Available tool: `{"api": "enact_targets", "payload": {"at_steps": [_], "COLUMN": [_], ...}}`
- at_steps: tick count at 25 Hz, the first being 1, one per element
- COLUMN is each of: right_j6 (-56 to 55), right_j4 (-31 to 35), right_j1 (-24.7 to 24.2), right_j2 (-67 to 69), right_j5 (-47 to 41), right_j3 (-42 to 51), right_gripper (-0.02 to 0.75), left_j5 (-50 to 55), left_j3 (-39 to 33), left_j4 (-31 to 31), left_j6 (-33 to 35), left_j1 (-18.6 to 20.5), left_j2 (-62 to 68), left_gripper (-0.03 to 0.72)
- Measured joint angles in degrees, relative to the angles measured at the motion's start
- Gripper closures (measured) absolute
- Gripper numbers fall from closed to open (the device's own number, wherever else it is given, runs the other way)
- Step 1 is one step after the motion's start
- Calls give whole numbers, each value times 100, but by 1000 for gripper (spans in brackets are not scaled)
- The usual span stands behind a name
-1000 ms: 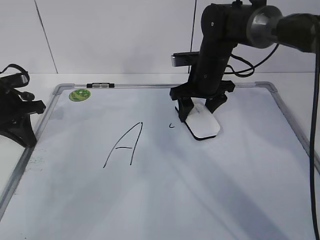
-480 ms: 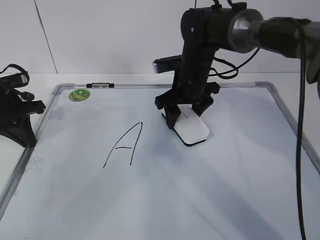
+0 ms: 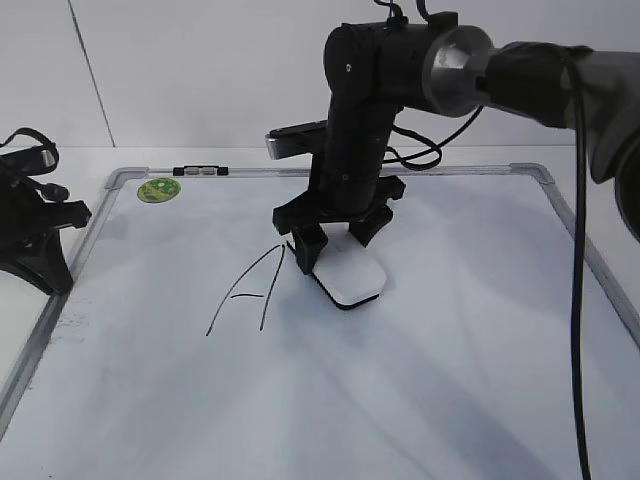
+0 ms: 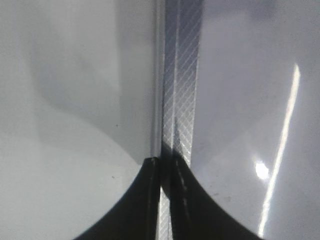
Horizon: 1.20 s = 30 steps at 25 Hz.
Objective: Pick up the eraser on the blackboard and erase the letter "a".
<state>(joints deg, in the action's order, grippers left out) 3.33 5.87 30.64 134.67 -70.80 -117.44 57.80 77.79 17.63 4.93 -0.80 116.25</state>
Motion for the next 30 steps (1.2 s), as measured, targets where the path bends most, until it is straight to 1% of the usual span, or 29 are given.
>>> {"api": "enact_targets", "payload": {"at_steps": [6, 14, 18, 21, 27, 30], "right_j6": [45, 52, 52, 40, 3, 3], "right_j4": [107, 87, 104, 253, 298, 277], "right_j1": [162, 150, 60, -52, -433, -542], "right_j2": [0, 13, 36, 36, 36, 36], "right_j5": [0, 0, 0, -10, -10, -10], "right_j3": [0, 0, -10, -10, -23, -31], "right_gripper": [209, 209, 209, 209, 209, 209], "left_j5": [0, 0, 0, 0, 0, 0], "left_j3": [0, 0, 0, 0, 0, 0], "left_j4": [0, 0, 0, 0, 10, 10], "left_j6": [0, 0, 0, 0, 0, 0], "left_j1": [0, 0, 0, 0, 0, 0], "left_j2": [0, 0, 0, 0, 0, 0], "left_gripper": [671, 671, 671, 671, 671, 671]}}
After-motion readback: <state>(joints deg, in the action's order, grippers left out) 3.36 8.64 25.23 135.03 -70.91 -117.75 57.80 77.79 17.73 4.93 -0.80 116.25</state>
